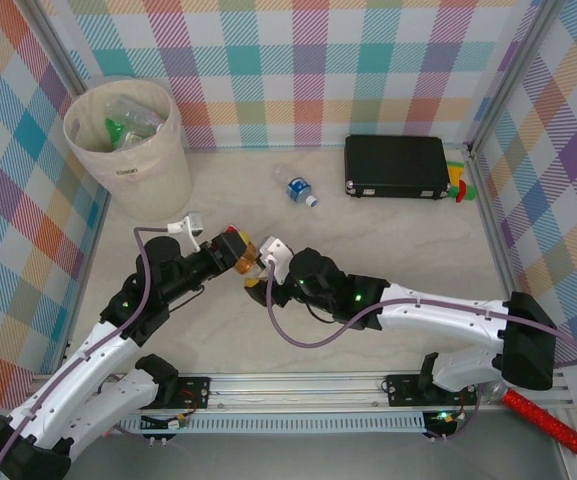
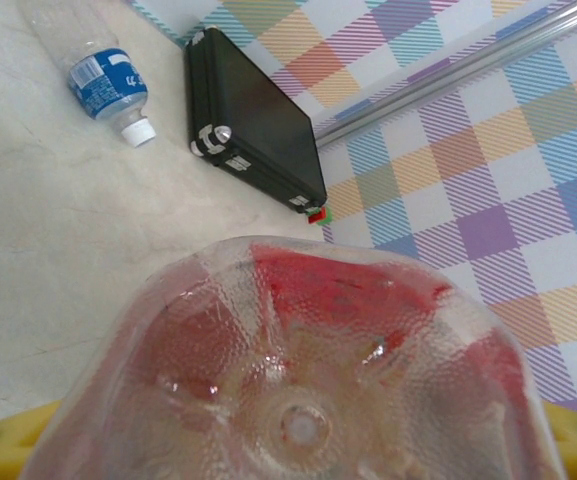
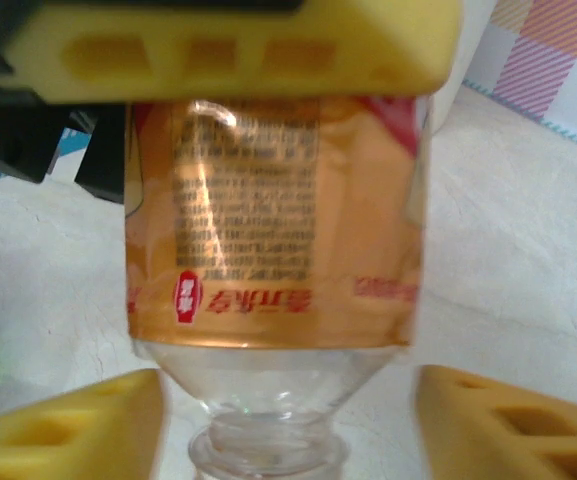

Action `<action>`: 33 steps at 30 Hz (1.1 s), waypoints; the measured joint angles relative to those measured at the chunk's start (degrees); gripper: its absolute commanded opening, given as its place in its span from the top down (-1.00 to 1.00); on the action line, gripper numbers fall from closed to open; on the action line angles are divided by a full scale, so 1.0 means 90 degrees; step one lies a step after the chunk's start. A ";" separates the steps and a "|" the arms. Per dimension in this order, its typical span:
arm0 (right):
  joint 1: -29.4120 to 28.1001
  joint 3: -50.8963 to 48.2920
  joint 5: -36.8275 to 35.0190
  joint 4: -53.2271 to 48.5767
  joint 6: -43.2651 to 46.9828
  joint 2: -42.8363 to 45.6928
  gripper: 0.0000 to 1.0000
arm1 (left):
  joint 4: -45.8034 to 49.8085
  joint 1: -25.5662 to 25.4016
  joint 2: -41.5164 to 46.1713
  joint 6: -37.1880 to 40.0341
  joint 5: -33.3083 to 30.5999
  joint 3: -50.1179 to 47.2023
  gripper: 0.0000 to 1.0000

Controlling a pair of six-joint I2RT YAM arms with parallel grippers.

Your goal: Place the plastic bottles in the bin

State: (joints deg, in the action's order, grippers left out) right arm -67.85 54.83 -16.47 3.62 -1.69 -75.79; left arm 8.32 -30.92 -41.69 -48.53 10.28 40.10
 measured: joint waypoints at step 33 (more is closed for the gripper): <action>0.0304 -0.1792 -0.0435 0.1365 -0.0138 0.0792 -0.98 | 0.3288 0.0061 -0.0600 0.1948 -0.2771 0.2429 -0.14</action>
State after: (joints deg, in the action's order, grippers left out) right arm -65.12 38.70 -20.38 15.90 -2.94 -68.66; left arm 37.91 -30.37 -47.09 -31.00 -14.66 61.95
